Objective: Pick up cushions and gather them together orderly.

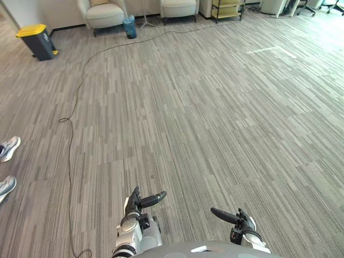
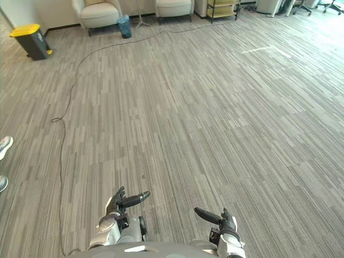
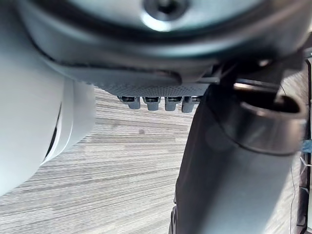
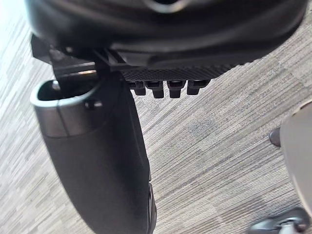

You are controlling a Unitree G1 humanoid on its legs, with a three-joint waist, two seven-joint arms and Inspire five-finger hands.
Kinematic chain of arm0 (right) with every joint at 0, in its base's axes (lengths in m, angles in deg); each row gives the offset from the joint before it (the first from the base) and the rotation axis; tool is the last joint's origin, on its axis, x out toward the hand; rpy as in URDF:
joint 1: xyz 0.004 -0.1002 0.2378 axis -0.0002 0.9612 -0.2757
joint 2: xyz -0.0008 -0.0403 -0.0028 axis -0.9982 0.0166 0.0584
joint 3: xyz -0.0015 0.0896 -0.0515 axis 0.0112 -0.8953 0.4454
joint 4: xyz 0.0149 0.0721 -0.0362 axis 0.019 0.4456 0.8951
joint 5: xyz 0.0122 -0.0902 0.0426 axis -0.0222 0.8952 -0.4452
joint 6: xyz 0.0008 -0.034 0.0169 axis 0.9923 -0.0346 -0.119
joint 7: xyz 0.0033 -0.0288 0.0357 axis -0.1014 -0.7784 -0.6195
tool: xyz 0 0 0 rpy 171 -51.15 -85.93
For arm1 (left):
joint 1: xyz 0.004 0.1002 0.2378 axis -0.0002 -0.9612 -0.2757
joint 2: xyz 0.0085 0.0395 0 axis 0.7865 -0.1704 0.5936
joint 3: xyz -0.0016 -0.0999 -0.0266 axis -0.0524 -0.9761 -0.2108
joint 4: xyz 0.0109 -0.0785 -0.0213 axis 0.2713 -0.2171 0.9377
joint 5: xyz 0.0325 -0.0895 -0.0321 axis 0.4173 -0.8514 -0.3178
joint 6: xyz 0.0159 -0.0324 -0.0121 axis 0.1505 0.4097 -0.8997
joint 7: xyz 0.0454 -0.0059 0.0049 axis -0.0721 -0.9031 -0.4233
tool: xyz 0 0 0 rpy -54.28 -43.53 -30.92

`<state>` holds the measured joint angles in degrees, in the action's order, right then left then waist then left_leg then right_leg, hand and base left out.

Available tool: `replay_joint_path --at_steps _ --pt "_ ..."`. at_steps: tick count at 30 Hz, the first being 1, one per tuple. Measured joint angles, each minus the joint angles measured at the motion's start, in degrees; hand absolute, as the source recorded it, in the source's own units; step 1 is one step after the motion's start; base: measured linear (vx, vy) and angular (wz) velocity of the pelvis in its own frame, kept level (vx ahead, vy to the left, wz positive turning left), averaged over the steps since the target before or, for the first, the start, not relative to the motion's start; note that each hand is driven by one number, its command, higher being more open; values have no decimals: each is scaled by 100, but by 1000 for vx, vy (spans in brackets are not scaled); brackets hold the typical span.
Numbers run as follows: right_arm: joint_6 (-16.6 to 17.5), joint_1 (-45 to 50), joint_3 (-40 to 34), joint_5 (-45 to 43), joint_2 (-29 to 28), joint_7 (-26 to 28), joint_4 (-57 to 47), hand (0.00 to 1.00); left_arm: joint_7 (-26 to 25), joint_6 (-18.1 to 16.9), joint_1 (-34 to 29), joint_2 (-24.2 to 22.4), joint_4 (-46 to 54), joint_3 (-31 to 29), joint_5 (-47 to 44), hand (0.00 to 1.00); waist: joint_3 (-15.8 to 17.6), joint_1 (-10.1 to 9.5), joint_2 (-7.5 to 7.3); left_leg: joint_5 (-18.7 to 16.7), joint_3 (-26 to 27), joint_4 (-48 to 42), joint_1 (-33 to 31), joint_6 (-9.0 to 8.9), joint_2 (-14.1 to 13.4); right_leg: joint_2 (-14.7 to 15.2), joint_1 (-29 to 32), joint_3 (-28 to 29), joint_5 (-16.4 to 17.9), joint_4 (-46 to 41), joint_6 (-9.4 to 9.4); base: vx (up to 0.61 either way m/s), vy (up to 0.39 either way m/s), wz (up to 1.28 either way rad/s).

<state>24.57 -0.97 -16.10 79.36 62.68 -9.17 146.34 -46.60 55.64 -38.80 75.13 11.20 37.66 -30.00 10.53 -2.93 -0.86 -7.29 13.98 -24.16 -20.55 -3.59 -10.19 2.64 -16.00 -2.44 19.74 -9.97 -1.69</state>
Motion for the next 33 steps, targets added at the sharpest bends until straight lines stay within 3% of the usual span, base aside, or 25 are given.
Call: replay_joint_path --at_steps 1,2,3,5,6,7,8,9,10,11,12,15,17,18,19,22,23,24,25,27,28,30,32,33 --pt "-18 10 143 4 -11 -7 14 100 -13 0 -11 1 -31 -8 -40 100 -80 -45 -22 578 -62 -69 37 167 122 93 -79 371 35 3 32 513 228 -75" --pt "-9 44 150 7 -103 -7 -16 100 -23 32 13 89 -42 -4 -45 100 -153 24 -208 320 26 -204 43 221 203 266 9 549 -20 -127 -13 515 227 -67" --pt "-10 70 132 12 -139 8 -12 100 -35 43 24 117 -45 -6 -48 100 -189 31 -280 180 68 -380 10 337 229 349 97 677 -98 -292 30 501 252 -12" --pt "-17 202 88 12 -226 -10 15 100 -97 108 71 219 -121 -3 -83 100 -267 16 -439 -409 177 -886 161 443 354 514 257 890 -293 -1237 360 710 377 -10" --pt "-15 207 81 13 -240 10 -6 100 -123 133 112 297 -230 -3 -84 100 -254 17 -530 -580 313 -876 427 500 443 593 603 941 -476 -2244 536 680 327 -22" --pt "6 206 83 24 -208 54 -67 100 -139 182 165 348 -413 5 -86 100 -202 46 -491 -772 381 -771 743 521 483 623 1136 948 -989 -3525 801 526 219 -31" --pt "62 204 80 21 -170 71 -117 100 -182 213 201 381 -532 7 -87 100 -159 47 -475 -897 405 -677 1028 502 487 634 1605 865 -1044 -4520 904 493 183 -30" --pt "117 206 63 21 -139 79 -174 100 -206 232 217 400 -619 11 -87 100 -132 70 -452 -964 440 -509 1363 497 489 647 2060 627 -979 -5264 809 448 119 -33" --pt "151 214 -36 22 -103 80 -261 100 -209 241 181 397 -675 53 -86 100 -81 129 -374 -1051 494 -96 1900 458 470 669 2615 177 -853 -5709 599 441 65 -37" --pt "174 214 -83 21 -109 78 -307 100 -218 264 157 413 -710 141 -85 100 -52 135 -327 -1106 591 189 2254 412 436 676 2984 -128 -763 -5692 458 444 47 -36" --pt "175 211 -84 21 -108 77 -343 100 -219 272 152 418 -730 162 -83 100 -43 138 -311 -1122 632 282 2385 384 425 680 3133 -255 -724 -5629 435 537 -10 -39" --pt "199 179 -286 10 -96 70 -499 100 -228 323 156 444 -964 242 -73 100 18 317 -255 -1313 1045 803 3297 -20 297 772 3972 -1428 -625 -4174 308 550 -53 -52" --pt "203 136 -313 11 -104 82 -501 100 -217 335 166 421 -1051 246 -37 100 20 349 -241 -1322 1401 1198 3811 -63 288 684 4122 -2104 -690 -2823 205 523 -75 -56" --pt "195 110 -383 5 -115 92 -501 100 -195 335 173 381 -1097 256 52 100 38 392 -200 -1315 1463 1388 4112 -79 253 517 4088 -2245 -1287 -2299 -190 871 -155 -38" --pt "168 27 -432 28 -84 101 -485 100 -179 339 225 333 -1206 260 123 100 57 406 -61 -1179 1498 1494 4315 -205 116 353 3985 -2352 -1273 -2445 -788 886 -177 -14" --pt "156 -7 -674 62 -64 103 -466 100 -87 353 296 122 -1223 327 274 100 77 456 41 -406 1336 1283 4460 -445 18 359 3876 -2351 -570 -2990 -841 639 -214 -2" --pt "146 -7 -740 81 -79 107 -476 100 -83 352 296 76 -1218 353 367 100 106 512 121 -147 921 250 4168 -624 -306 193 3528 -2358 -350 -2833 -796 745 -322 -4" --pt "132 -6 -717 134 -71 118 -458 100 -72 356 294 53 -1204 344 375 100 116 543 173 60 482 -818 3749 -638 -541 35 3267 -2321 -253 -2636 -739 592 -278 -19" --pt "112 -5 -702 148 -42 105 -428 100 -53 367 282 32 -1108 324 377 100 118 535 267 128 -36 -2426 3072 -612 -758 -254 2893 -2223 -246 -2301 -723 441 -191 -41" --pt "93 -3 -571 228 1 82 -318 100 -74 363 184 34 -833 145 377 100 138 483 271 76 -259 -3904 2373 -613 -833 -618 2258 -1858 -243 -1839 -726 567 -168 -96" --pt "71 -2 -317 239 68 68 -210 100 -96 318 115 63 -696 120 366 100 143 431 245 -116 -285 -4256 1904 -542 -811 -817 1806 -1492 -244 -1428 -728 563 -65 -144" --pt "27 50 -248 237 92 75 -200 100 -106 280 104 107 -519 116 347 100 159 302 216 -404 -176 -4046 1342 -354 -780 -898 1449 -1107 -236 -1131 -719 420 18 -122" --pt "-51 53 -233 232 96 24 -167 100 -109 129 60 94 -317 119 291 100 171 272 204 -683 -189 -3179 670 -37 -612 -906 929 -617 -202 -777 -649 425 75 -113" --pt "-92 54 -98 237 118 3 -152 100 -94 58 58 69 -232 121 261 100 175 252 194 -701 -303 -2340 377 -3 -422 -861 602 -329 -161 -551 -592 472 122 -99"
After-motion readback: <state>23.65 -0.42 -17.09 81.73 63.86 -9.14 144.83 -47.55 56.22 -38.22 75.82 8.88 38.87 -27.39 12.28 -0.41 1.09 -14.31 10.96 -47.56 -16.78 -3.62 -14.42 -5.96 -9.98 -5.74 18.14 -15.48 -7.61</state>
